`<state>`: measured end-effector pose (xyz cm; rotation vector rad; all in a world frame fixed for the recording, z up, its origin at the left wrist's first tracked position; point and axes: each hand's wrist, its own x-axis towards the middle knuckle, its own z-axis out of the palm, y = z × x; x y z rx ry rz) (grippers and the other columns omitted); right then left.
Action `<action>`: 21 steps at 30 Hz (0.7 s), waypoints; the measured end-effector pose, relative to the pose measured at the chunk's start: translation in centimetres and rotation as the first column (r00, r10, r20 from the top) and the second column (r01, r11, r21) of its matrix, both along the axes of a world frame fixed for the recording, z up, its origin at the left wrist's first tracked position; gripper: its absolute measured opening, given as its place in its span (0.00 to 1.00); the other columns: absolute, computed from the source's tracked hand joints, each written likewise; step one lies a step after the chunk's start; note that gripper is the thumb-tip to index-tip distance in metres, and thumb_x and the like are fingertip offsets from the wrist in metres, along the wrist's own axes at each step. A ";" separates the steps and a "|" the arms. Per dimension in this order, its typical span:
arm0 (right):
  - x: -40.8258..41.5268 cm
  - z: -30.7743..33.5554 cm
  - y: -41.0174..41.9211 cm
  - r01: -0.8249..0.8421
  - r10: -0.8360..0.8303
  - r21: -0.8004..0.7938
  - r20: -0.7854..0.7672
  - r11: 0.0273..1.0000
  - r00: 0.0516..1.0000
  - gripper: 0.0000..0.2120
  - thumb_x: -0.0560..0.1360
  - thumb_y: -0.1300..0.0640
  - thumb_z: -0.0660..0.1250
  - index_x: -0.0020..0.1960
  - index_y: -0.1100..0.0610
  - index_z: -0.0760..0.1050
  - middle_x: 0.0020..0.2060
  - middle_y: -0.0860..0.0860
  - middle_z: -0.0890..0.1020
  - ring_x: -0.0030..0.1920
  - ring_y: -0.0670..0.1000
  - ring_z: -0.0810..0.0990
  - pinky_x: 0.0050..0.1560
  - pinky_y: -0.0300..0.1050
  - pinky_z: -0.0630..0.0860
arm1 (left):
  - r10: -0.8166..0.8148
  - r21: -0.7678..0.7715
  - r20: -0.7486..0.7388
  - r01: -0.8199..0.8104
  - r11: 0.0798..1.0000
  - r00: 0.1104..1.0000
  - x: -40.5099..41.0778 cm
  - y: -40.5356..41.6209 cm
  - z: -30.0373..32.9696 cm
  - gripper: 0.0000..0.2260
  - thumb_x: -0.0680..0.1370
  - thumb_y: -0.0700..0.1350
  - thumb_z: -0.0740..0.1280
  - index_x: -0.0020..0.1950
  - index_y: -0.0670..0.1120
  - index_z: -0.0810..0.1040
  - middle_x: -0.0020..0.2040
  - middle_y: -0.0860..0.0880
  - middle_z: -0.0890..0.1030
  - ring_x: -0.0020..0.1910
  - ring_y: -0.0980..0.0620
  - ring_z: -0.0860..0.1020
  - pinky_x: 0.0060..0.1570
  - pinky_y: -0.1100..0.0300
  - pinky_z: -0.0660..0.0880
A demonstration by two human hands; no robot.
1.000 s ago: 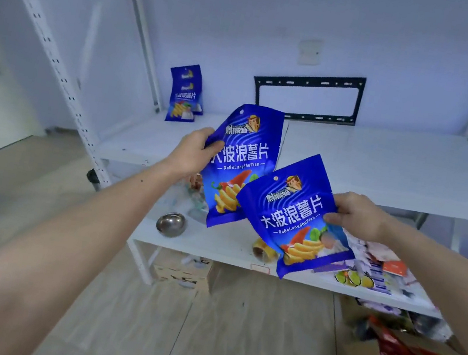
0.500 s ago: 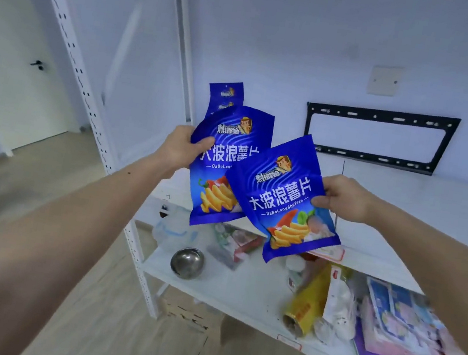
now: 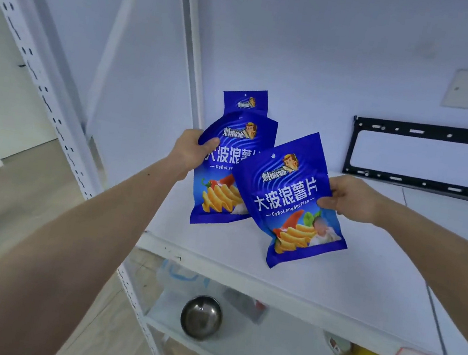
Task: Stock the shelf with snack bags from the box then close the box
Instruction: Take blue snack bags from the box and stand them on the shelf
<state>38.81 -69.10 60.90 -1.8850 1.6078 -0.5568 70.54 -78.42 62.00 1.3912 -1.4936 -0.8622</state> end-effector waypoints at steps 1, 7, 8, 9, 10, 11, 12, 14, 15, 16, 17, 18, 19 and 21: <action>0.6 -0.2 -1.3 0.014 -0.014 0.006 0.019 1.000 1.000 0.12 0.78 0.59 0.66 0.60 0.57 0.74 0.50 0.49 0.80 0.44 0.43 0.79 0.34 0.30 0.72 | -0.014 -0.001 0.003 0.014 1.000 1.000 0.4 -1.9 -0.2 0.16 0.79 0.50 0.66 0.60 0.41 0.75 0.54 0.43 0.82 0.43 0.49 0.81 0.38 0.59 0.78; 5.1 -1.8 -8.1 0.152 -0.165 0.101 0.141 0.983 0.976 0.08 0.77 0.59 0.67 0.55 0.55 0.74 0.47 0.48 0.82 0.44 0.46 0.81 0.39 0.39 0.77 | -0.106 0.049 0.054 0.104 0.993 0.993 3.5 -13.2 -1.7 0.18 0.79 0.51 0.66 0.63 0.39 0.73 0.56 0.42 0.81 0.47 0.47 0.81 0.41 0.56 0.78; 5.7 -2.0 -8.9 0.169 -0.186 0.121 0.146 0.978 0.972 0.08 0.76 0.58 0.67 0.55 0.55 0.74 0.47 0.48 0.82 0.45 0.46 0.81 0.40 0.39 0.77 | -0.130 0.063 0.061 0.127 0.990 0.990 3.8 -14.8 -2.0 0.19 0.79 0.51 0.65 0.63 0.38 0.73 0.56 0.41 0.81 0.47 0.46 0.81 0.42 0.56 0.78; 6.3 -2.3 -9.7 0.185 -0.204 0.136 0.144 0.973 0.968 0.09 0.76 0.58 0.68 0.55 0.55 0.74 0.47 0.48 0.82 0.45 0.47 0.81 0.40 0.39 0.77 | -0.155 0.077 0.063 0.150 0.986 0.986 4.0 -16.3 -2.4 0.19 0.80 0.50 0.65 0.63 0.38 0.73 0.57 0.40 0.81 0.48 0.46 0.81 0.42 0.55 0.78; 6.8 -2.6 -10.5 0.199 -0.219 0.147 0.133 0.969 0.967 0.09 0.76 0.58 0.68 0.56 0.56 0.73 0.47 0.47 0.81 0.46 0.48 0.81 0.41 0.40 0.77 | -0.176 0.087 0.064 0.171 0.982 0.982 4.1 -17.7 -2.7 0.19 0.80 0.50 0.64 0.63 0.37 0.73 0.57 0.39 0.81 0.48 0.45 0.81 0.42 0.55 0.78; 7.2 -2.9 -11.2 0.208 -0.228 0.158 0.120 0.965 0.966 0.10 0.76 0.58 0.68 0.56 0.56 0.73 0.48 0.48 0.81 0.48 0.49 0.81 0.42 0.41 0.77 | -0.190 0.098 0.057 0.184 0.978 0.980 4.2 -19.0 -3.0 0.18 0.80 0.49 0.64 0.63 0.37 0.73 0.57 0.39 0.81 0.48 0.45 0.80 0.42 0.55 0.78; 7.5 -3.1 -11.8 0.213 -0.233 0.170 0.107 0.962 0.967 0.10 0.76 0.57 0.68 0.57 0.56 0.73 0.48 0.48 0.81 0.50 0.50 0.80 0.43 0.41 0.77 | -0.197 0.106 0.045 0.192 0.976 0.979 4.1 -20.1 -3.3 0.18 0.81 0.49 0.64 0.63 0.37 0.73 0.56 0.39 0.81 0.47 0.45 0.80 0.42 0.54 0.78; 8.2 -3.2 -13.0 0.219 -0.238 0.193 0.083 0.956 0.968 0.11 0.76 0.57 0.68 0.58 0.56 0.73 0.50 0.48 0.81 0.53 0.51 0.80 0.45 0.42 0.78 | -0.199 0.126 0.027 0.195 0.973 0.980 4.1 -22.1 -4.0 0.18 0.81 0.49 0.64 0.63 0.36 0.74 0.56 0.39 0.81 0.47 0.45 0.80 0.43 0.53 0.79; 8.4 -3.3 -13.6 0.223 -0.241 0.206 0.070 0.953 0.968 0.11 0.76 0.57 0.68 0.58 0.56 0.73 0.51 0.49 0.81 0.54 0.52 0.80 0.46 0.43 0.78 | -0.205 0.140 0.021 0.200 0.970 0.979 4.0 -23.0 -4.3 0.18 0.81 0.49 0.64 0.63 0.36 0.74 0.56 0.39 0.81 0.47 0.45 0.80 0.43 0.53 0.79; 8.5 -3.4 -14.0 0.225 -0.242 0.218 0.054 0.950 0.969 0.11 0.76 0.57 0.68 0.58 0.56 0.73 0.52 0.50 0.82 0.54 0.52 0.80 0.46 0.43 0.78 | -0.211 0.148 0.014 0.207 0.967 0.977 3.8 -23.6 -4.6 0.18 0.81 0.48 0.64 0.63 0.36 0.74 0.56 0.39 0.81 0.46 0.45 0.80 0.41 0.54 0.79; 8.6 -3.4 -14.4 0.225 -0.240 0.230 0.037 0.947 0.970 0.11 0.77 0.57 0.67 0.58 0.56 0.74 0.53 0.51 0.82 0.55 0.53 0.80 0.45 0.43 0.78 | -0.218 0.153 0.008 0.214 0.965 0.976 3.5 -24.3 -5.0 0.18 0.81 0.48 0.64 0.63 0.36 0.74 0.55 0.40 0.81 0.45 0.46 0.80 0.38 0.56 0.78; 8.8 -3.5 -14.8 0.224 -0.236 0.240 0.025 0.945 0.971 0.10 0.77 0.57 0.67 0.58 0.56 0.74 0.54 0.51 0.82 0.55 0.53 0.80 0.45 0.43 0.78 | -0.219 0.152 0.012 0.215 0.965 0.976 3.3 -24.9 -5.3 0.18 0.80 0.48 0.65 0.63 0.36 0.74 0.54 0.41 0.81 0.45 0.47 0.80 0.37 0.58 0.78; 8.9 -3.6 -15.2 0.222 -0.234 0.247 0.019 0.943 0.972 0.10 0.77 0.58 0.67 0.58 0.56 0.74 0.54 0.51 0.82 0.55 0.53 0.80 0.46 0.43 0.78 | -0.216 0.146 0.026 0.210 0.967 0.976 3.1 -25.4 -5.6 0.18 0.80 0.48 0.65 0.63 0.36 0.74 0.55 0.41 0.81 0.45 0.47 0.80 0.37 0.58 0.78; 9.0 -3.9 -16.0 0.228 -0.238 0.260 0.005 0.938 0.971 0.09 0.77 0.58 0.67 0.57 0.56 0.74 0.53 0.51 0.81 0.55 0.52 0.80 0.48 0.46 0.79 | -0.198 0.130 0.052 0.190 0.973 0.979 2.7 -26.6 -6.1 0.18 0.79 0.49 0.66 0.62 0.37 0.75 0.55 0.40 0.82 0.47 0.46 0.81 0.43 0.54 0.79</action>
